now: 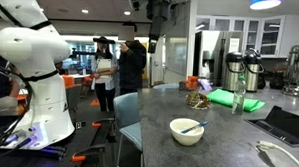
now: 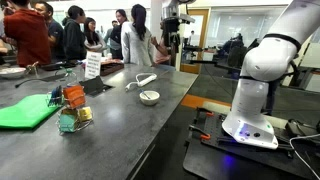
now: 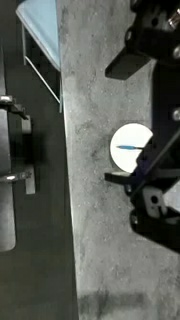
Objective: Take the pen out of the bowl and put it on the table
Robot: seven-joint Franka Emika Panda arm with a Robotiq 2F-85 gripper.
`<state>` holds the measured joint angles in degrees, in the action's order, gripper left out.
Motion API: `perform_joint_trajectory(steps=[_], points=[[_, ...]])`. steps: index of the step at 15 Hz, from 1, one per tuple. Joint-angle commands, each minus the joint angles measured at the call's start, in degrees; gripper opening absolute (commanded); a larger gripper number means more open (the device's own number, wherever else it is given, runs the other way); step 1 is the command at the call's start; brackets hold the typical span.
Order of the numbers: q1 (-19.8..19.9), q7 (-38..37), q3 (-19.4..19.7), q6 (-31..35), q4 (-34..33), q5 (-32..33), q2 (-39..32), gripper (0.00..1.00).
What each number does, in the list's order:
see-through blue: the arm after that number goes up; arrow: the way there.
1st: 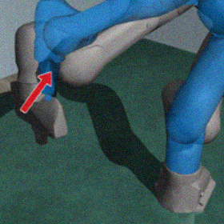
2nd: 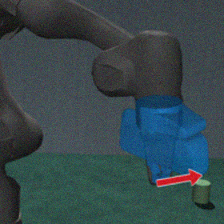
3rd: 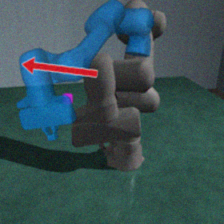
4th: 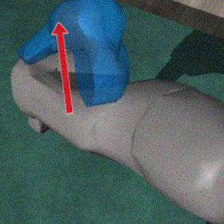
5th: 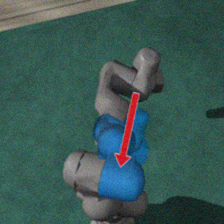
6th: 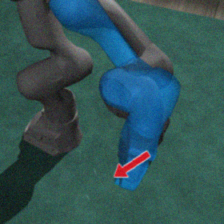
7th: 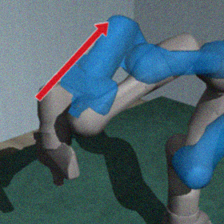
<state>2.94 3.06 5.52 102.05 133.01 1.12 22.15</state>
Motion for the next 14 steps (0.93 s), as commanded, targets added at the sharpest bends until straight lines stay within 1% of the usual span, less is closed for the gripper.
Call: perform_joint_trajectory(steps=[1, 9, 12, 14], points=[[0.4, 0.1, -0.3, -0.1, -0.1, -0.1, 0.0, 1.00], [0.4, 0.1, -0.3, -0.1, -0.1, -0.1, 0.0, 1.00], [-0.1, 1.5, 0.0, 4.8, -1.6, -0.9, -3.9, 1.00], [-0.5, 2.1, 0.1, 10.0, -2.0, -2.0, -7.5, 1.00]])
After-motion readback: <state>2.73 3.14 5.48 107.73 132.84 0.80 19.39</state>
